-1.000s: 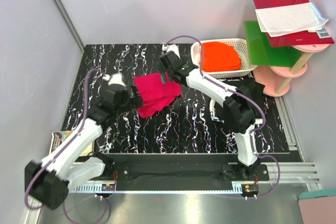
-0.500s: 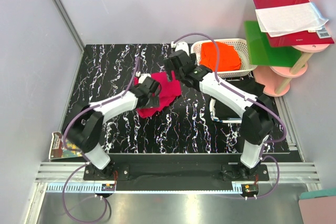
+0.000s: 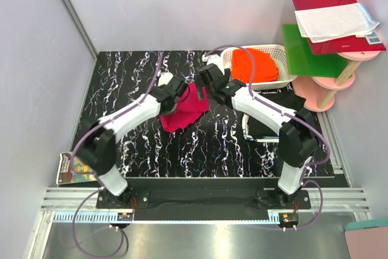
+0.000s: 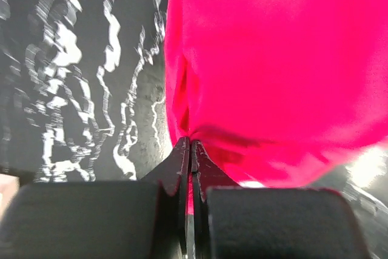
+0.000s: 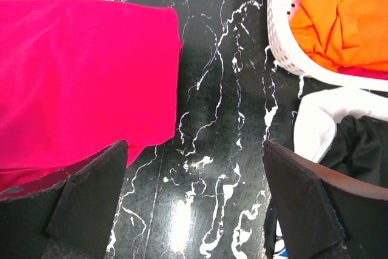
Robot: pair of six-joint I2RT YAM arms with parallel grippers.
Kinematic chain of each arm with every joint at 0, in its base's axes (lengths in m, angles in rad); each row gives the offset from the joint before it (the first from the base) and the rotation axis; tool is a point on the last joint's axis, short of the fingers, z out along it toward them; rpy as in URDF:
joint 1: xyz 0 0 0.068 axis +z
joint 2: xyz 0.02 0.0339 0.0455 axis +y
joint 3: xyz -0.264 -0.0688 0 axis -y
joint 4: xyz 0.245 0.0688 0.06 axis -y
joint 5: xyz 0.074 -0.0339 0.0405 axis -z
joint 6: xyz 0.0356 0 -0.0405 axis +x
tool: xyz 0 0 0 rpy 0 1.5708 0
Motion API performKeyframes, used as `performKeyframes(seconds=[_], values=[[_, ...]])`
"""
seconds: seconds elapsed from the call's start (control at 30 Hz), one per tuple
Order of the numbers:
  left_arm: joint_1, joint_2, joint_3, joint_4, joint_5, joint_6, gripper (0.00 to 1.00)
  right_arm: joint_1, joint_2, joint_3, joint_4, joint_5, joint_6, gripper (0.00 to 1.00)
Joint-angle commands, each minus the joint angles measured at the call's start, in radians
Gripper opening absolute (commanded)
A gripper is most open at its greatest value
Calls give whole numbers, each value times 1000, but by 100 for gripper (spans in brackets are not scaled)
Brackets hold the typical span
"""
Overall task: Fold and stack the t-shirts
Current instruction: Flatten out the tshirt
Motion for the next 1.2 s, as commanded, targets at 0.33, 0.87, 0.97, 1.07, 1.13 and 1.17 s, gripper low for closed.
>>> performKeyframes(seconds=[0.33, 0.87, 0.97, 1.07, 1.13, 1.17], values=[[-478, -203, 563, -130, 18, 193, 0, -16, -162, -106, 76, 83, 73, 100], [171, -542, 231, -379, -125, 55, 0, -61, -215, -184, 111, 88, 102, 100], [171, -526, 332, -420, -162, 46, 0, -62, -219, -186, 116, 102, 105, 100], [195, -471, 450, -464, -275, 70, 0, -65, -236, -200, 117, 114, 102, 100], [265, -421, 547, -495, -279, 124, 0, -75, -245, -210, 120, 115, 99, 100], [290, -371, 575, -530, -291, 133, 0, -78, -247, -213, 120, 114, 97, 100]])
